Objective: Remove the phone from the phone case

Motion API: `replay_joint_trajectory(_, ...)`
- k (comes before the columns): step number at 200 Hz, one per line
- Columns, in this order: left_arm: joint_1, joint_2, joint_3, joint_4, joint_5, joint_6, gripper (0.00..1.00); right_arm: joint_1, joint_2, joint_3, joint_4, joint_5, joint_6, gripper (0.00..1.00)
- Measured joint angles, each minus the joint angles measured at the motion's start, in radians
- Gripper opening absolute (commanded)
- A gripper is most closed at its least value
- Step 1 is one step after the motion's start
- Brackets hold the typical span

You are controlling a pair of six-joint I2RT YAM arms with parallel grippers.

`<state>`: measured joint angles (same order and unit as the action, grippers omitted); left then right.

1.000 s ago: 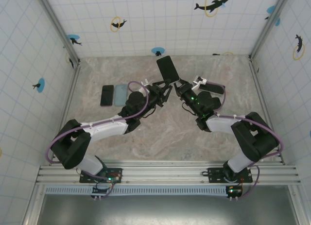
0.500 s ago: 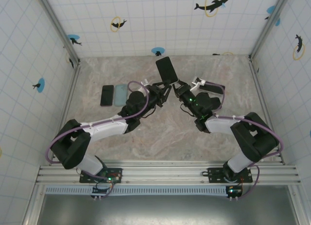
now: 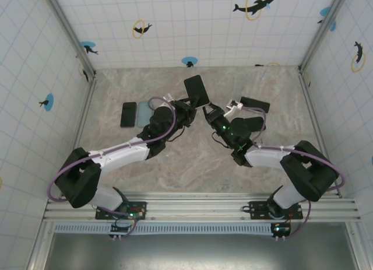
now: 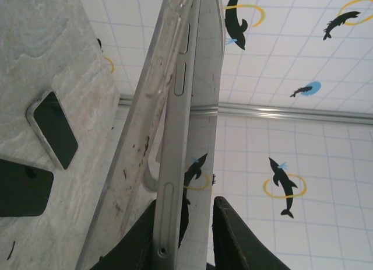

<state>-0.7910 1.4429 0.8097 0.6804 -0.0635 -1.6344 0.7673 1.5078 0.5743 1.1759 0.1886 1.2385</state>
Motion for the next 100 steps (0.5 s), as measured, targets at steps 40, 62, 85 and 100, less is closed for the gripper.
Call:
replay_joint_trajectory(40,0.0,0.004,0.002,0.014,0.002,-0.016,0.07,0.019,-0.02,0.0,-0.031,0.062,0.001,0.0)
replay_joint_trajectory(62,0.0,0.004,0.004,0.017,0.006,-0.016,0.0,0.018,-0.028,0.0,-0.057,0.077,0.0,0.0)
replay_joint_trajectory(85,0.0,0.005,0.009,0.013,0.013,-0.015,0.0,0.016,-0.03,0.0,-0.074,0.083,0.0,0.0)
replay_joint_trajectory(100,0.0,0.006,0.018,0.011,0.022,-0.015,0.0,0.012,-0.03,0.0,-0.077,0.089,0.0,0.0)
